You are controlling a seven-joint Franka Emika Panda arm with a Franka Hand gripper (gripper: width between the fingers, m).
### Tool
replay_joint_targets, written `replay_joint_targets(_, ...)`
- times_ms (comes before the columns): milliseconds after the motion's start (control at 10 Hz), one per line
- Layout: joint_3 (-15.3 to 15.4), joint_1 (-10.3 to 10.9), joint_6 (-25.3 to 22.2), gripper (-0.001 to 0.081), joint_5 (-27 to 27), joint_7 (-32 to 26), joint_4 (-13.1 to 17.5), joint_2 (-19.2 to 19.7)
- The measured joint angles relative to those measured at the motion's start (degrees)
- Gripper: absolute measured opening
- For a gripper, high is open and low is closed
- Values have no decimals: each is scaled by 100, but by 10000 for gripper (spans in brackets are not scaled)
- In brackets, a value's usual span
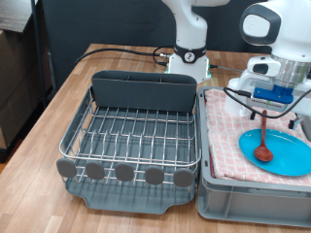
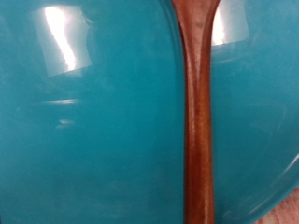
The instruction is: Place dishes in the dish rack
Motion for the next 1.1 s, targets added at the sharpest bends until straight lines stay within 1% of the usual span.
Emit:
replay_joint_targets(500,-143,27,259,803,-362,353,-104,205)
replay_joint_targets(600,-173,28,312,739,-427,408,-133,218)
replay_joint_targets(700,-193,28,325,739,-468,448,-148,224)
replay_joint_targets(800,-203,28,327,550,-492,466,-156,226)
replay_joint_targets(900,-212,28,329,389,-502,476,-164,227)
replay_joint_targets(1000,-219,28,332,389,-504,478,-171,227)
replay_joint_targets(1100,-225,28,334,207,-505,479,-175,228)
